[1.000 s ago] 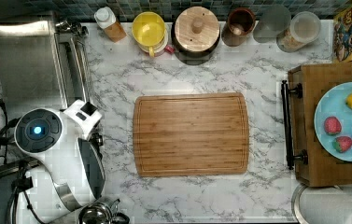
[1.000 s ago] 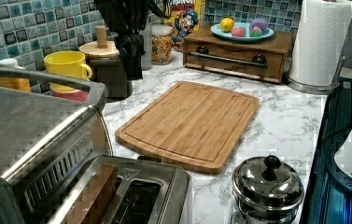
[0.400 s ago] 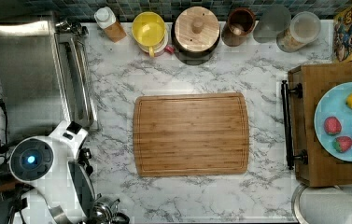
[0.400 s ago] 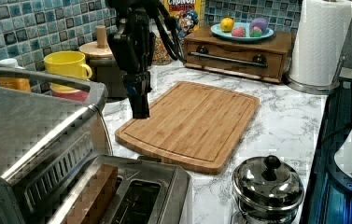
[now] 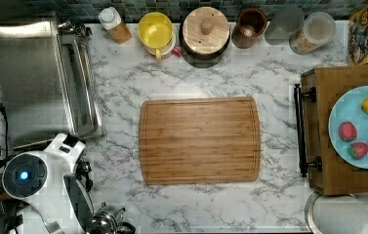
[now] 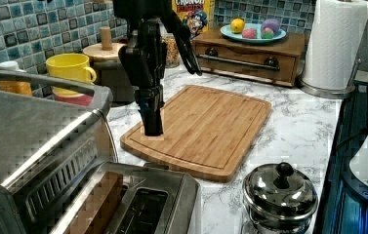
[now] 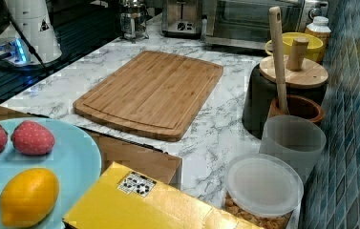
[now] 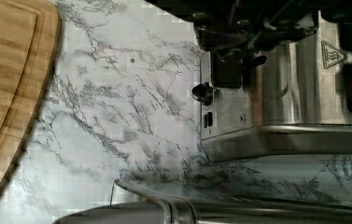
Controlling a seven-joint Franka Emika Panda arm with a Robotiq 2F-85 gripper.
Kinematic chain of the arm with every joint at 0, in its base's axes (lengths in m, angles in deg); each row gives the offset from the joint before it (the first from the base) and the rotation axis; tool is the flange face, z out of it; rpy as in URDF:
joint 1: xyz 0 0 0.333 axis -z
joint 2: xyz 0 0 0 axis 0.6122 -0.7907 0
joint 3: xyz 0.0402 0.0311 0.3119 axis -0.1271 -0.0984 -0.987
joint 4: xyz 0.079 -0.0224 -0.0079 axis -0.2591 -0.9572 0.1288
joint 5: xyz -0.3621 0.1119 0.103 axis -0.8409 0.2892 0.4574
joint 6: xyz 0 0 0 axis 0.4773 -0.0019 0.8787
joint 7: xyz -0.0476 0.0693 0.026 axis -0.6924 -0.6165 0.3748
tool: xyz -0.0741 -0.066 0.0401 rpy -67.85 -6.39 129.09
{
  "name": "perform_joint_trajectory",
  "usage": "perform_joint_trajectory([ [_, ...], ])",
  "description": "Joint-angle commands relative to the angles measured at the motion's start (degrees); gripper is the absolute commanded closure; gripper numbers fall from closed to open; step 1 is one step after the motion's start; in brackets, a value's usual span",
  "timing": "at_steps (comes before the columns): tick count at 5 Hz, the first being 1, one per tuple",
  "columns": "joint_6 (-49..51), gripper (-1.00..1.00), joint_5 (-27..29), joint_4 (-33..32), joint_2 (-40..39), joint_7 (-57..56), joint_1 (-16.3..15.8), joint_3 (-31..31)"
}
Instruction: Turn on the toaster.
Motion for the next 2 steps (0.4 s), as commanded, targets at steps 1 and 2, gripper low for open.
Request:
perform_joint_trajectory([
  [1,-3.7,1.0,1.4,-1.8,-2.4,5.9,-1.3,-1.0],
  [2,-3.3,1.0,-0.1,-0.9,-4.6,6.9,-1.2,-1.9],
])
